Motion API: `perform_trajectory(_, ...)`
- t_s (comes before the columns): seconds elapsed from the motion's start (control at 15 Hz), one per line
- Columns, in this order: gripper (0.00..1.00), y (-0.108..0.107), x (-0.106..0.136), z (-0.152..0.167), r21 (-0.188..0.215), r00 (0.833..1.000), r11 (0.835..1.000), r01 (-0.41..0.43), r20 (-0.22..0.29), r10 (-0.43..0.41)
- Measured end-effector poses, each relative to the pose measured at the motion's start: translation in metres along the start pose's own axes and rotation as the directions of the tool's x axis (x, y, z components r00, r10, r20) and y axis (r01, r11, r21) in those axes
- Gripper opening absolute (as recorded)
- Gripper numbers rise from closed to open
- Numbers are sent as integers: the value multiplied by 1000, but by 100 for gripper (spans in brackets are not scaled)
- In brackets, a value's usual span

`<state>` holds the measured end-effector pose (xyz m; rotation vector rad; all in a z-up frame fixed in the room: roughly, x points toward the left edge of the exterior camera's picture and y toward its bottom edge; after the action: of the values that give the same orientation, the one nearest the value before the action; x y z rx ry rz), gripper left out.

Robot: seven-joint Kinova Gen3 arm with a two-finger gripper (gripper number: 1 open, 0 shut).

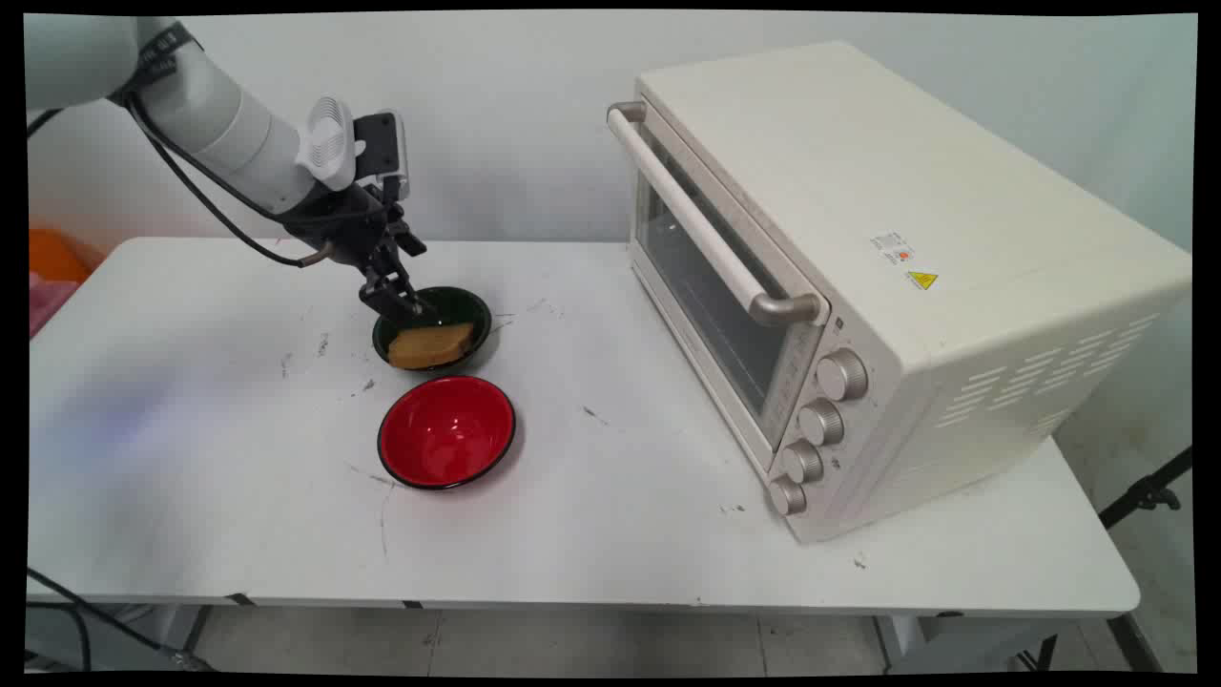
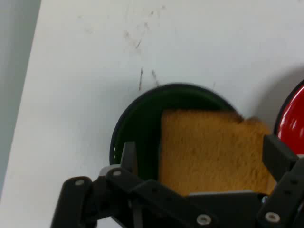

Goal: Open the oven

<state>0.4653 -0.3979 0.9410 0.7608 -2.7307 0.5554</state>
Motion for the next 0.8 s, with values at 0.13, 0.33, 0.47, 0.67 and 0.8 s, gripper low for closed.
perform_trajectory(0.13,100,3,3,-6,-7,1000,1000,4,-24,-4)
perform_trajectory(0.33,100,8,9,-22,-20,997,1000,8,-73,-9)
perform_trajectory(0.47,100,13,15,-42,-38,994,999,22,-111,-26)
perform_trajectory(0.67,100,18,27,-72,-65,986,996,54,-156,-63)
perform_trajectory(0.8,100,19,36,-89,-79,979,994,74,-184,-87)
